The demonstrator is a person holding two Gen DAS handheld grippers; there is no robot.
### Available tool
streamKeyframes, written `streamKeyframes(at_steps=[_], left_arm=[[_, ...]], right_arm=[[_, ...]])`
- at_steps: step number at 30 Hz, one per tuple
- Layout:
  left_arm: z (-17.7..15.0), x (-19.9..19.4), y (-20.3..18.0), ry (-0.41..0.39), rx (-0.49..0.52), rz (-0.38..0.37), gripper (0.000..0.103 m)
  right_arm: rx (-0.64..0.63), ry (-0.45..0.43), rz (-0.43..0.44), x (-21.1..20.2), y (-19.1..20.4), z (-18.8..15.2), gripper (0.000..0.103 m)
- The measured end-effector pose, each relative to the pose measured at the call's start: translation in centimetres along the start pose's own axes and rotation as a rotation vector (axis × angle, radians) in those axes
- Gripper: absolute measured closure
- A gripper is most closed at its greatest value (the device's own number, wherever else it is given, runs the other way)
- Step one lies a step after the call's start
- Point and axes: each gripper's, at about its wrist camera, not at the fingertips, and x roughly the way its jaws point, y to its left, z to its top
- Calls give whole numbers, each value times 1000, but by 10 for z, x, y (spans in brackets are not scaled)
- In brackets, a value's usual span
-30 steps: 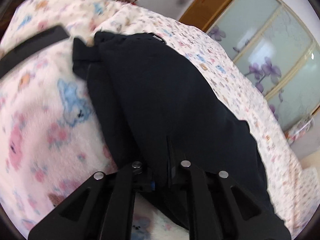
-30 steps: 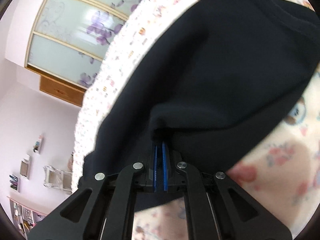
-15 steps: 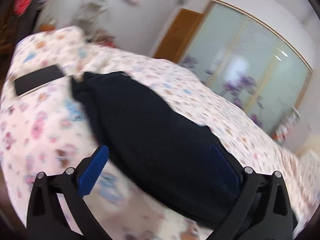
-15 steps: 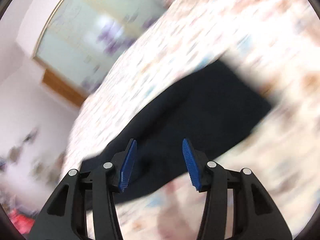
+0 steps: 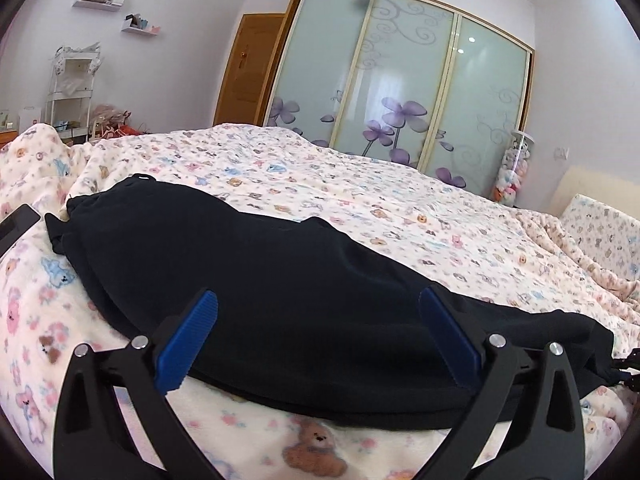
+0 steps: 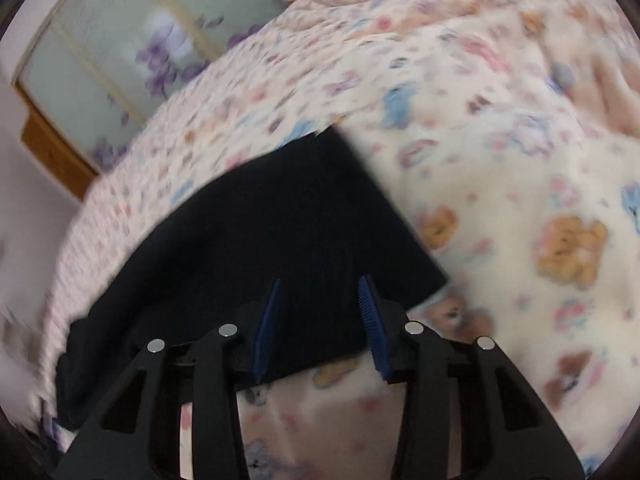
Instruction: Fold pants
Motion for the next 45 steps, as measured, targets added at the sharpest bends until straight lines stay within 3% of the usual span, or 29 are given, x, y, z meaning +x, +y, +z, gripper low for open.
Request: streamKeyframes(at_steps=[3,4,5,9,15,17,19,21,22,24,25,26,27,30,31,32,34,36,38,40,43,45], left_arm=[[0,4,2,20,-16,0,2],[0,6,4,32,-26,1,2],[0,8,5,40,-32,3,2],[-1,17,11,84,-67,12,2],[-2,21,17,108,-98,15,2],[-3,22,16,111,-97,15,2],[-3,22,15,107,-91,11,2],[-3,22,12,105,-81,12,2],[-3,22,12,107,-79,12,2],[-2,22,13,111,-84,9,2],[-2,23,13,112,-88,8,2],[-1,23,14,112,-95,5,2],[-1,22,15,110,-102,2,2],[0,17,14,84,-106,-7,2],[1,15,13,72,-104,-5,2],[2,13,12,58,-102,-1,2],[3,8,9,25,-90,12,2],[4,4,6,-3,-75,31,2],[4,4,1,-10,-54,55,2],[4,8,-3,3,-31,79,2],[5,15,-3,34,-25,100,2],[6,18,-1,47,-33,109,2]], right_arm=[[-170,61,-121,13,23,-12,64],[-213,62,-146,12,30,-15,78],[-262,65,-158,8,36,-21,82],[-408,26,-258,3,58,-26,84],[-475,-244,-386,-40,70,3,84],[-526,-293,-457,-41,74,6,84],[-514,-249,-494,-27,66,9,84],[-471,-127,-501,-2,50,14,83],[-425,1,-481,20,33,11,81],[-449,12,-494,21,32,2,75],[-453,12,-524,18,35,4,59],[-439,9,-559,11,35,5,35],[-417,0,-573,5,33,5,26],[-307,-93,-542,-30,27,9,24],[-296,-168,-540,-45,34,12,25],[-315,-235,-504,-57,44,15,25],[-394,-356,-332,-82,79,10,25],[-486,-349,-103,-85,118,5,26],[-602,-203,210,-66,176,-5,30],[-706,-57,396,-39,235,-20,40],[-852,96,525,8,326,-46,57],[-898,133,532,36,367,-54,60]])
